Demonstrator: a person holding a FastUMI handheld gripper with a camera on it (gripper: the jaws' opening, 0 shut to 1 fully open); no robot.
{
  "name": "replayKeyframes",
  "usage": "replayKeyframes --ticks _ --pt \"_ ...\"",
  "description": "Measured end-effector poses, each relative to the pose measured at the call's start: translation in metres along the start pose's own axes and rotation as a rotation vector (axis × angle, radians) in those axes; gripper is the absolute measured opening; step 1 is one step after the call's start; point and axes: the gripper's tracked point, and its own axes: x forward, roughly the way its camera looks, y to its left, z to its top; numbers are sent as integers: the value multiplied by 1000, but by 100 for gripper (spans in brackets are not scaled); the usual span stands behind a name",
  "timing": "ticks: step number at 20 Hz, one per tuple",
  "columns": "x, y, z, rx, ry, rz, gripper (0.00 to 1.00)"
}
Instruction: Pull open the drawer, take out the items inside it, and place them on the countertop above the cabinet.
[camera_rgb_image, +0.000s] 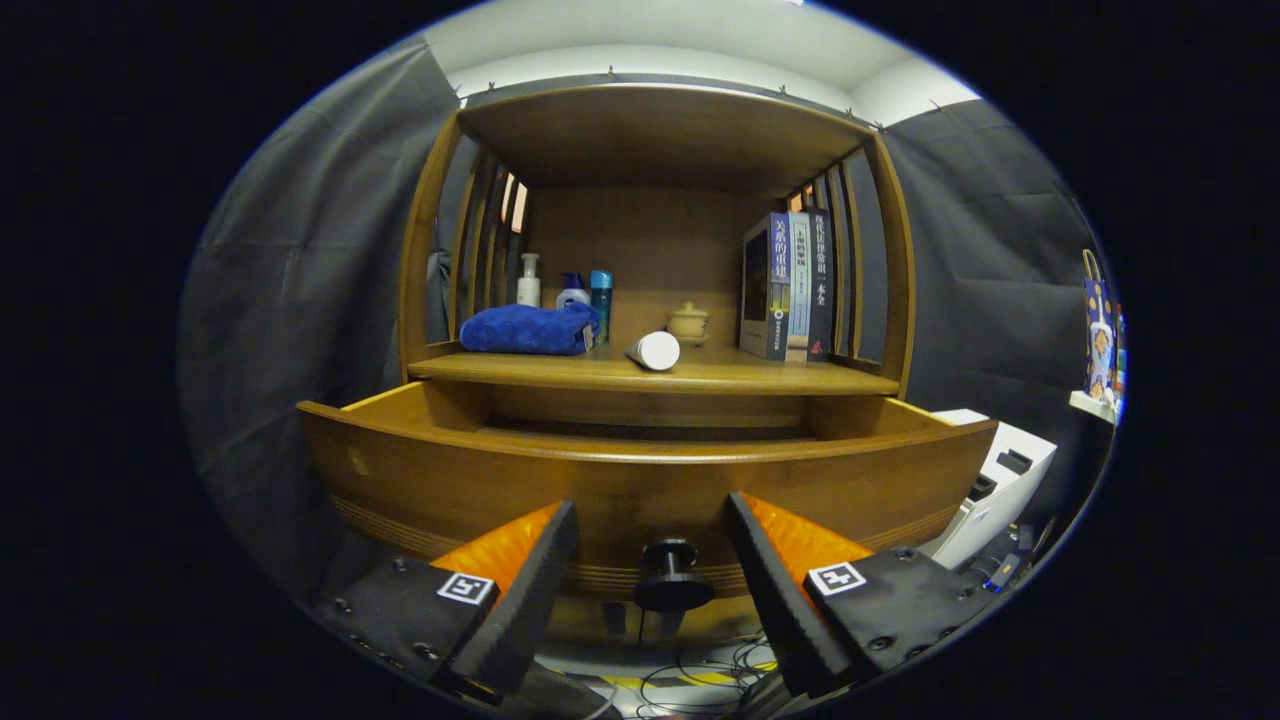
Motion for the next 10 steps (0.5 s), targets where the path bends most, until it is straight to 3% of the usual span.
replayKeyframes --ticks 10 --pt "60 -2 12 2 21 -8 98"
